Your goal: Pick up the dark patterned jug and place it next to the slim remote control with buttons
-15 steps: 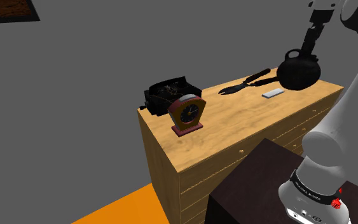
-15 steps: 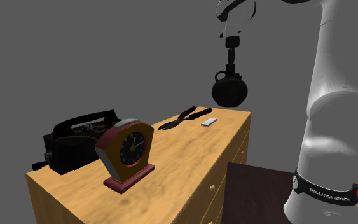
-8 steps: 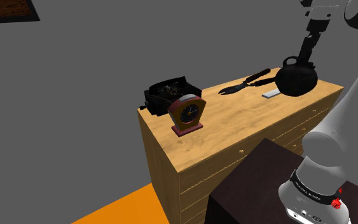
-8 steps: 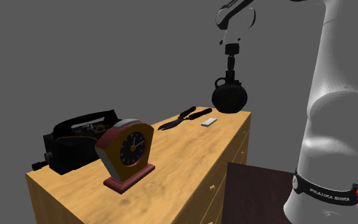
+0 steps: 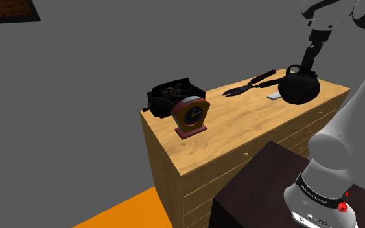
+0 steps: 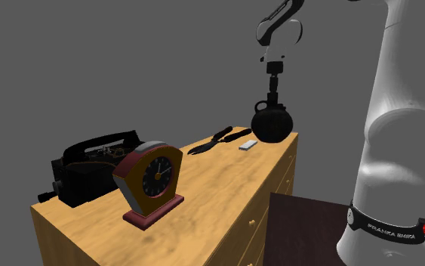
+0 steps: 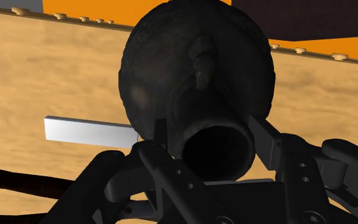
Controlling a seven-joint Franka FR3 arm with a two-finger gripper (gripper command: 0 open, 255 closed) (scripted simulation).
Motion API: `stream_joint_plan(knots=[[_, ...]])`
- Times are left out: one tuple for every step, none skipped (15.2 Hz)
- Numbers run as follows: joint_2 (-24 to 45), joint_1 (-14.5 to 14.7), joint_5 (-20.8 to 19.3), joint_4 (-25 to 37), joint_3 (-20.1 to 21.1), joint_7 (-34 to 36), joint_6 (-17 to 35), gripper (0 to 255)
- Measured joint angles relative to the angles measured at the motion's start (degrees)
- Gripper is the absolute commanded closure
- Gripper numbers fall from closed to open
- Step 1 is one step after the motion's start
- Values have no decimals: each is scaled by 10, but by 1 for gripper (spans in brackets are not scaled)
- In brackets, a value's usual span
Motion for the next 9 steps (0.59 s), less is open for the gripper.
stream_joint_plan(knots=[[1,0,1,-7,0,-1,8,255],[2,-1,1,-12,-1,-2,14,255],[2,-1,1,-21,-1,-2,23,255],[4,-1,2,-28,-1,-2,31,255],[6,-1,4,-32,-1,-3,38,255],[5,-1,3,-41,-1,-3,46,255],[6,-1,4,-50,-1,-3,55,255],[8,-2,5,-56,-2,-4,62,255],[10,-2,6,-61,-2,-4,69,255]])
